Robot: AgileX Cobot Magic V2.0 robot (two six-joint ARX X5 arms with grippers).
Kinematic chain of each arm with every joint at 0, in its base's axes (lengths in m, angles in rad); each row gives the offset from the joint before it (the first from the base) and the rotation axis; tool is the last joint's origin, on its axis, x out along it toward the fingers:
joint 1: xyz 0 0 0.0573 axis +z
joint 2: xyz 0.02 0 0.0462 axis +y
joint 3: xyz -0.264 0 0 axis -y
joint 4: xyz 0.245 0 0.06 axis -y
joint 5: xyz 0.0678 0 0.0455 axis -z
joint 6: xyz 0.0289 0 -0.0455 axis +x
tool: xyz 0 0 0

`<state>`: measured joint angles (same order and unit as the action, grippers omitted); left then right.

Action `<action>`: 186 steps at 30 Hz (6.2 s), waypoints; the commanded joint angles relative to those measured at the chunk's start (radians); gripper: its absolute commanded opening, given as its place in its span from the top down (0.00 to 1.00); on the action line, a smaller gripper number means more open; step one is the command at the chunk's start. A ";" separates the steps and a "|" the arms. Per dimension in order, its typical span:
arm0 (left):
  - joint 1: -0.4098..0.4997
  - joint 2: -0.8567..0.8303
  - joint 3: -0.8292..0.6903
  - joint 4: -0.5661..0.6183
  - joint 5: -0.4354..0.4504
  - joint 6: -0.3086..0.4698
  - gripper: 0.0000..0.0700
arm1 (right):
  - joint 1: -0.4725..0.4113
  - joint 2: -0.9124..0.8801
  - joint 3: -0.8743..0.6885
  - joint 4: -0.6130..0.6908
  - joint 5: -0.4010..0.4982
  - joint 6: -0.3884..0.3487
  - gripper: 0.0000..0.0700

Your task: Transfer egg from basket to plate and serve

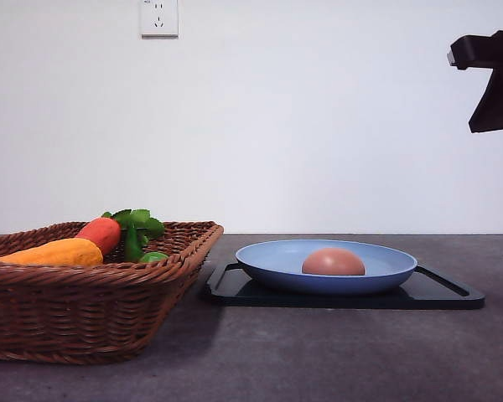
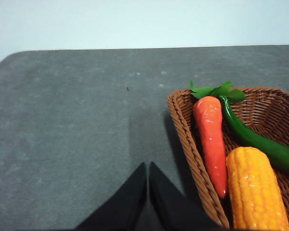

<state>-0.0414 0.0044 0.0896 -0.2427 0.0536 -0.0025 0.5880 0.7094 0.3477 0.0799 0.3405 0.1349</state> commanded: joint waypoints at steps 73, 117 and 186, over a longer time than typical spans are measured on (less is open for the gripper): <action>0.002 -0.002 -0.086 0.083 -0.002 -0.115 1.00 | -0.573 -0.699 -0.337 -0.227 -0.391 -0.092 1.00; 0.002 -0.002 -0.086 0.084 -0.002 -0.115 1.00 | -0.570 -0.706 -0.338 -0.238 -0.412 -0.090 1.00; 0.002 -0.002 -0.086 0.084 -0.002 -0.115 1.00 | -0.570 -0.706 -0.338 -0.238 -0.412 -0.090 1.00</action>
<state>-0.0414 0.0051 0.0311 -0.1699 0.0540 -0.1188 0.0177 0.0063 0.0158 -0.1642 -0.0750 0.0406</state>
